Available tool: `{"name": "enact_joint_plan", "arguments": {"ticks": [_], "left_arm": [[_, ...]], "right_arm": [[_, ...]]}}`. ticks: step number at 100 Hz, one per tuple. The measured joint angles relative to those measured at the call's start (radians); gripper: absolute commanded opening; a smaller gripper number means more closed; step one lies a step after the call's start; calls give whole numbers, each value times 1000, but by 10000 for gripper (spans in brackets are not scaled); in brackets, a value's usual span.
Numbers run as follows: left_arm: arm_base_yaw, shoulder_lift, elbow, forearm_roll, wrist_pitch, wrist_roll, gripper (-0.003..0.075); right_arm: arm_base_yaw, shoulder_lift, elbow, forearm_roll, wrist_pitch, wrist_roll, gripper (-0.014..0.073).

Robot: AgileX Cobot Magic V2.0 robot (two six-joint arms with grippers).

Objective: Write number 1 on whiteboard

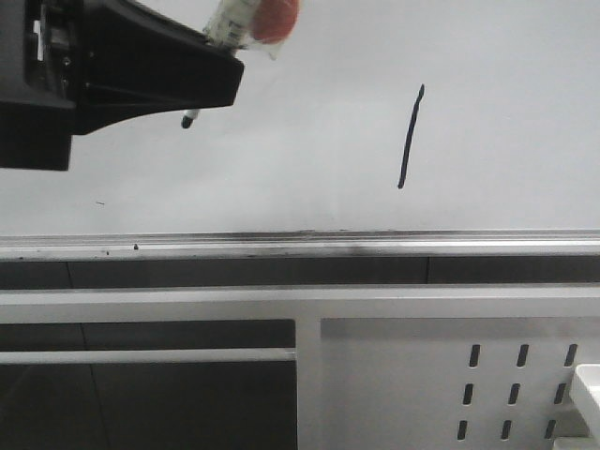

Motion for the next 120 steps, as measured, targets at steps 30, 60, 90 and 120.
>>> {"name": "enact_joint_plan", "arguments": {"ticks": [30,60,90,120], "left_arm": [[0,0,188,-443,-109,94,-20],[0,66,339,-738,-375,230,-20],[0,353,315,-800,-532,231,-20],[-5,407,251,-816,-549,239,-20]], "right_arm": [[-8,-123,-8,-34,124,2,-69],[-8,-126,51,-39,131,2,-69],[-8,-126,107,-46,68,2,-69],[-8,-126,107,-69,53,2,-69]]}}
